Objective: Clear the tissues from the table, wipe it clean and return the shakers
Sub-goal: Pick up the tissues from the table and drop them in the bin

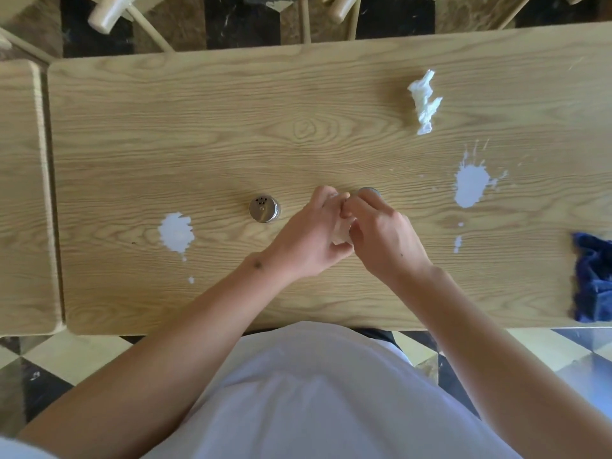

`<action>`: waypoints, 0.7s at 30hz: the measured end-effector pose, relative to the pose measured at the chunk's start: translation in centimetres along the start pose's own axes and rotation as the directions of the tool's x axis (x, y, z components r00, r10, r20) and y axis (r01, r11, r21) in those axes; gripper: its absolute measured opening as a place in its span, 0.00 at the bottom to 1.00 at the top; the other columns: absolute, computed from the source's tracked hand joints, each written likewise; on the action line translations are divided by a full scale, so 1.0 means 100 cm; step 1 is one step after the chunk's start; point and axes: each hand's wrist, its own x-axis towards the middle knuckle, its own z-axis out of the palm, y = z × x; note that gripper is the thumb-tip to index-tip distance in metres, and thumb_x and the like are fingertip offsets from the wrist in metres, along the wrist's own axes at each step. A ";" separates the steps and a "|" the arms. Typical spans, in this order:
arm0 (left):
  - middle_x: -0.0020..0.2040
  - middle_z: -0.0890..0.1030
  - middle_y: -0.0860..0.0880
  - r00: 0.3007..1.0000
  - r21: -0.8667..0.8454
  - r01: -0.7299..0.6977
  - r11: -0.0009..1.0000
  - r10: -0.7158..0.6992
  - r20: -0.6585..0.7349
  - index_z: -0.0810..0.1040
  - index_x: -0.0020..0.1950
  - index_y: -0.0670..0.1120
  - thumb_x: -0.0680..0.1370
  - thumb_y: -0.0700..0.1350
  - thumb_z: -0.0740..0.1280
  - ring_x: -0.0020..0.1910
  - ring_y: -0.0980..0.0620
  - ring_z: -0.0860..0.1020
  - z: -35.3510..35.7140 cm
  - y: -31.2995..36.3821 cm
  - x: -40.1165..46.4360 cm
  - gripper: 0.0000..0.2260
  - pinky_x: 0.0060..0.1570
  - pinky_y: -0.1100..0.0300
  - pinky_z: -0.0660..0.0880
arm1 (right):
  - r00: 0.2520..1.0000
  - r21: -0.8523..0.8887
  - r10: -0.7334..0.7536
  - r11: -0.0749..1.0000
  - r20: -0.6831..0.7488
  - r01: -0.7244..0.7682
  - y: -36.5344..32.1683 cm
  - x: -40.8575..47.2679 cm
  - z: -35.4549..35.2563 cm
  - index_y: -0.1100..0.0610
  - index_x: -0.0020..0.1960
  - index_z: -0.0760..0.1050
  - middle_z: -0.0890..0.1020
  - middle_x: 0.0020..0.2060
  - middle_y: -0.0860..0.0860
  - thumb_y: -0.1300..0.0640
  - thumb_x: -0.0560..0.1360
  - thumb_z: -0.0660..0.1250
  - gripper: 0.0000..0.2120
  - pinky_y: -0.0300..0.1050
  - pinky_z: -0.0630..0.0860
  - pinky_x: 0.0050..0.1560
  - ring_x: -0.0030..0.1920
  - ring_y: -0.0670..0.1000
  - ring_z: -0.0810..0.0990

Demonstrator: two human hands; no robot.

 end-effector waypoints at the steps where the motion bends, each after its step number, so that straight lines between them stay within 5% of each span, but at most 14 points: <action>1: 0.60 0.70 0.48 1.000 -0.004 0.015 1.000 -0.015 0.001 0.73 0.62 0.44 0.73 0.47 0.73 0.47 0.49 0.80 0.000 0.002 0.003 0.20 0.46 0.54 0.77 | 1.000 0.002 -0.008 1.000 0.001 0.008 0.000 0.003 -0.002 0.59 0.48 0.77 0.79 0.49 0.51 0.68 0.73 0.66 0.07 0.46 0.71 0.28 0.33 0.53 0.70; 5: 0.57 0.73 0.49 0.998 -0.007 0.032 0.999 -0.032 -0.047 0.73 0.60 0.44 0.73 0.42 0.69 0.50 0.50 0.79 0.002 0.009 0.020 0.16 0.48 0.49 0.78 | 0.999 0.018 -0.038 0.999 0.001 0.038 0.009 0.017 -0.009 0.60 0.48 0.76 0.80 0.47 0.53 0.68 0.73 0.64 0.07 0.48 0.72 0.30 0.35 0.57 0.76; 9: 0.68 0.72 0.45 0.982 0.035 0.149 0.988 -0.144 -0.125 0.66 0.74 0.42 0.77 0.41 0.66 0.63 0.44 0.76 -0.002 0.017 0.046 0.25 0.55 0.48 0.76 | 0.986 -0.064 -0.167 0.984 0.005 0.167 0.019 0.031 -0.016 0.60 0.53 0.74 0.80 0.48 0.53 0.71 0.71 0.63 0.13 0.45 0.68 0.28 0.35 0.60 0.78; 13: 0.65 0.75 0.43 0.957 0.030 0.154 0.988 -0.141 -0.253 0.65 0.72 0.42 0.77 0.38 0.65 0.60 0.42 0.78 -0.007 0.010 0.066 0.24 0.45 0.53 0.73 | 0.947 -0.231 -0.316 0.926 -0.051 0.297 0.056 0.067 -0.029 0.61 0.60 0.75 0.80 0.54 0.56 0.69 0.68 0.58 0.22 0.50 0.78 0.41 0.53 0.59 0.78; 15: 0.66 0.74 0.43 0.955 0.048 0.171 0.984 -0.154 -0.252 0.66 0.73 0.42 0.76 0.36 0.65 0.60 0.42 0.78 -0.011 0.005 0.068 0.25 0.49 0.52 0.74 | 0.975 -0.325 -0.187 0.935 -0.117 0.140 0.095 0.099 -0.040 0.60 0.64 0.73 0.77 0.59 0.59 0.71 0.67 0.59 0.26 0.56 0.78 0.53 0.59 0.63 0.75; 18: 0.67 0.73 0.42 0.954 0.063 0.188 0.980 -0.166 -0.250 0.65 0.74 0.43 0.76 0.35 0.66 0.59 0.40 0.78 -0.016 -0.005 0.064 0.27 0.52 0.46 0.76 | 0.995 -0.455 0.089 0.884 -0.051 -0.103 0.142 0.143 -0.058 0.54 0.72 0.64 0.65 0.72 0.58 0.69 0.68 0.65 0.33 0.59 0.76 0.56 0.65 0.64 0.68; 21: 0.66 0.72 0.42 0.945 0.018 0.232 0.973 -0.221 -0.242 0.64 0.74 0.42 0.75 0.36 0.69 0.58 0.39 0.77 -0.016 -0.011 0.054 0.28 0.53 0.42 0.77 | 0.973 -0.476 0.197 0.871 0.118 -0.119 0.170 0.168 -0.066 0.46 0.75 0.60 0.56 0.76 0.53 0.67 0.72 0.67 0.36 0.57 0.76 0.57 0.70 0.62 0.64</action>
